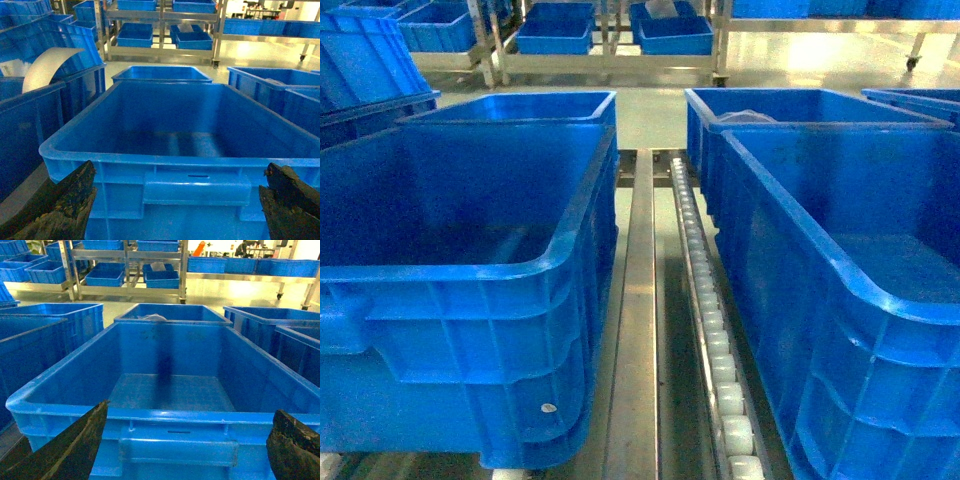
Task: Sort blue parts and orange caps into right shelf containers
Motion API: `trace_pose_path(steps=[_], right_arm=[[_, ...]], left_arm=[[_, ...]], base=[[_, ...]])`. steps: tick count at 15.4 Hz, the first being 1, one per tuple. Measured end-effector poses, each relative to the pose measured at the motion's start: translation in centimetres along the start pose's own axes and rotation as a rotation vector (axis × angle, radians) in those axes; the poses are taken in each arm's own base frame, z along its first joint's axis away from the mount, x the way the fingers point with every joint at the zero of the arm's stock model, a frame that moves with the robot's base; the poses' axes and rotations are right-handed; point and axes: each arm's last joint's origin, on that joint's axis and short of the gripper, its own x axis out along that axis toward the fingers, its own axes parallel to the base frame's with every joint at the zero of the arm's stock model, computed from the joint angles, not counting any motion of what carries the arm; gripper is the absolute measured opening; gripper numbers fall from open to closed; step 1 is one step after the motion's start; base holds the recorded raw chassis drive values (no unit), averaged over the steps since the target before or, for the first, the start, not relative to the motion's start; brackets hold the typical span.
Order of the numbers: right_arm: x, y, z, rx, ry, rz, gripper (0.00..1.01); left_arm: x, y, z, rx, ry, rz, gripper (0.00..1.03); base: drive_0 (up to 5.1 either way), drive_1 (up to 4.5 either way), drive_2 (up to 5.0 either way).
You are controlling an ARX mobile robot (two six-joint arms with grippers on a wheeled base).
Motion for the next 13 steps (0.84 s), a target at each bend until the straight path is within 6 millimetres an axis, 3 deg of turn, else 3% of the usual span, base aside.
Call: trace_pose_path(steps=[13], right_arm=[[0.0,0.0,0.0,0.0,0.0,0.0,0.98]], left_arm=[[0.0,0.0,0.0,0.0,0.0,0.0,0.98]], base=[[0.0,0.0,0.0]])
